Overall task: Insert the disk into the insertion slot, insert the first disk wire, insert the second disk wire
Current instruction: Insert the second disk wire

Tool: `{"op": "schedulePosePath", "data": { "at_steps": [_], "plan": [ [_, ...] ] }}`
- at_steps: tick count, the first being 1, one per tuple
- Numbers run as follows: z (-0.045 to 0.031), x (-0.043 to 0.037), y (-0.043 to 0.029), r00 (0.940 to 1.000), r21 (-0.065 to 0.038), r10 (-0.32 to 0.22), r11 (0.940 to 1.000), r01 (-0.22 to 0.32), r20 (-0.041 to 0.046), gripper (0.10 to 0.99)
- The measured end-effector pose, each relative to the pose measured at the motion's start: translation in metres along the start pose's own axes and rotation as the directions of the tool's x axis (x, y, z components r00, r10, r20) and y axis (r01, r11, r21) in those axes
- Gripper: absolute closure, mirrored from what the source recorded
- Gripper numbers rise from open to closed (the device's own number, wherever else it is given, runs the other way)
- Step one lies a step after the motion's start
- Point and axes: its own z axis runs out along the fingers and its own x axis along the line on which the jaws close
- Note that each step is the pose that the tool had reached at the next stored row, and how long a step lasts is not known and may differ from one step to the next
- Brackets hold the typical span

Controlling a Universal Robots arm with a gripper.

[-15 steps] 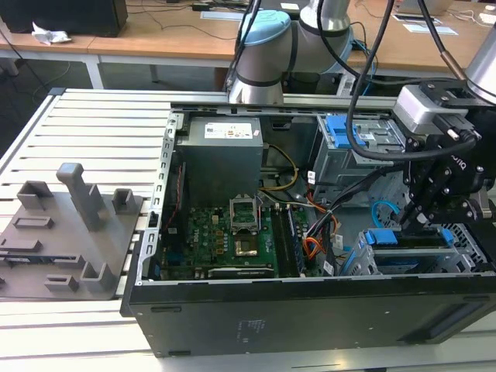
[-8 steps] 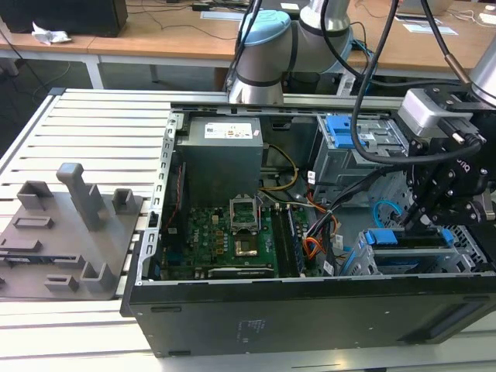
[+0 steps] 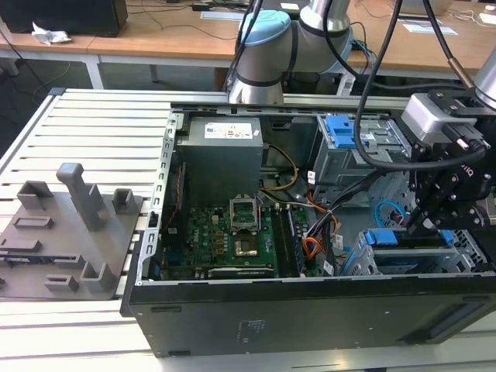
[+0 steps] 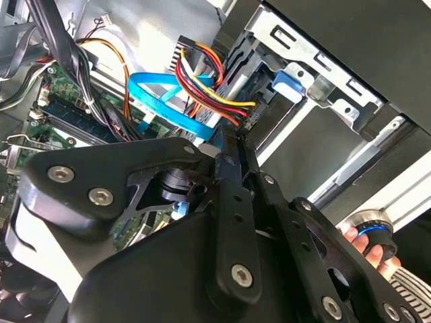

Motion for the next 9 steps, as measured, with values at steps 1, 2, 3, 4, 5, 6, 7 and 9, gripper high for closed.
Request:
{"op": "schedulePosePath", "data": {
  "at_steps": [1,2,3,4,5,6,7,9],
  "plan": [
    [0.0003,0.0004,0.0,1.0,0.0,0.0,1.0,0.0,0.0001,0.922],
    [0.0008,0.0008,0.0001,1.0,0.0,0.001,1.0,-0.001,0.0001,0.922],
    [0.001,0.0009,0.0001,1.0,0.0,0.001,1.0,-0.001,-0.0001,0.922],
    [0.0016,0.001,0.0001,1.0,0.0,0.001,1.0,-0.001,-0.0002,0.922],
    [0.0031,0.001,-0.0002,1.0,-0.001,0.001,1.0,-0.001,-0.0008,0.922],
    [0.0045,0.0009,-0.0004,1.0,-0.001,0.001,1.0,-0.001,-0.001,0.922],
    [0.0047,0.0009,-0.0005,1.0,-0.001,0.001,1.0,-0.001,-0.0008,0.922],
    [0.0052,0.0008,-0.0005,1.0,-0.001,0.001,1.0,-0.001,0.0,0.922]
  ]
}}
